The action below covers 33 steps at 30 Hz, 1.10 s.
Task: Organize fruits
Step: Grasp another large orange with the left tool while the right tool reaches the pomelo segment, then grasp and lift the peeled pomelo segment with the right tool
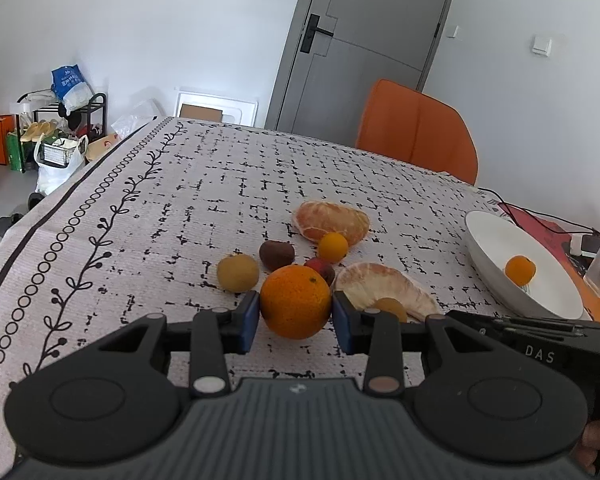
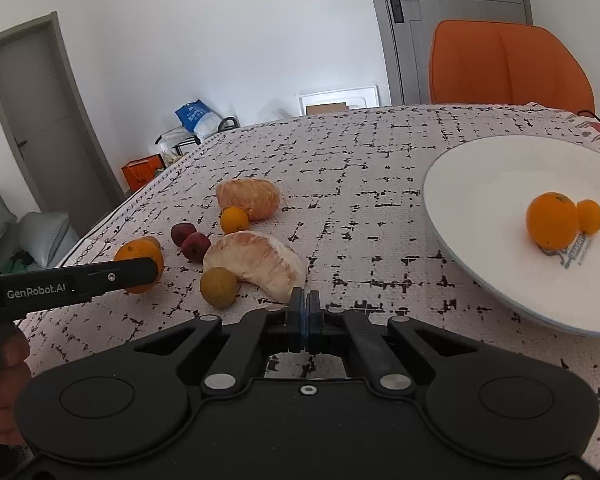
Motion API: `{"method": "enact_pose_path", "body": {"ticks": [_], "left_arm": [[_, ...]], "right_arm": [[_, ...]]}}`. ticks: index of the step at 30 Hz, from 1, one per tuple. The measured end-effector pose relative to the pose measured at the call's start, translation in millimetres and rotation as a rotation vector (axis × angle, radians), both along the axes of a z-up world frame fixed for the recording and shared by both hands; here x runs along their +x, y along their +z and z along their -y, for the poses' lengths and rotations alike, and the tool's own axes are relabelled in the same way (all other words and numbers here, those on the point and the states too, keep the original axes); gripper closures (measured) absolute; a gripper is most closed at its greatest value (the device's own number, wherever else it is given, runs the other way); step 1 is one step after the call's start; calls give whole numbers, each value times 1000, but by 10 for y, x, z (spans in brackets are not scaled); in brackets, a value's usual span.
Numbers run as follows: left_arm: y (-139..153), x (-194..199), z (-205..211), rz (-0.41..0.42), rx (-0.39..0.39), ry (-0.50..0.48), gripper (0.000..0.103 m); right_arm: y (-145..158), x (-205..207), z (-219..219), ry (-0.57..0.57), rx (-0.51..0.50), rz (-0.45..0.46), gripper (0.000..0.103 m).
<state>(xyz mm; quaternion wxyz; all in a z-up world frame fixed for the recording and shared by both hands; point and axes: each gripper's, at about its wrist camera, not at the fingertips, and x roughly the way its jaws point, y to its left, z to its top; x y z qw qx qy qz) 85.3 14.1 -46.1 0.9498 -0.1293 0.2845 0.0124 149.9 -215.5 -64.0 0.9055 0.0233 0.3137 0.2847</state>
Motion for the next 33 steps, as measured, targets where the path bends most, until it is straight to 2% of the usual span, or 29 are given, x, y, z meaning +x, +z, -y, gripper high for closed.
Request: {"method": "enact_pose_path", "body": {"ticks": [4,9,13,14,16,19,21,33], "left_arm": [[19,-21,-20,-1,5,12,65],[39,-56,-74,1,11,24,65],[16,-68,-130,-5,-2,33,65],[5,-66,-139,-9,-6,34,65],[-18,-63,-154,-14,-9,34,65],[-42,-52,-172,-29,-8,40,65],[-45,-45,-176,-34,-5,44,65],[-29,-46,-32,-29,-1,13,65]], "right_arm": [[26,-7,-45,17,-16,15,78],[19,36,-170,46,-42,33,69],[28,81,-294,58,-72,47,51],[25,90,-333,64,-84,54,50],[6,92,-381,69,-96,69,50],[0,72,-406,64,-119,87,73],[9,90,-364,68,-97,71,77],[17,-7,-51,-12,-66,49,79]]}}
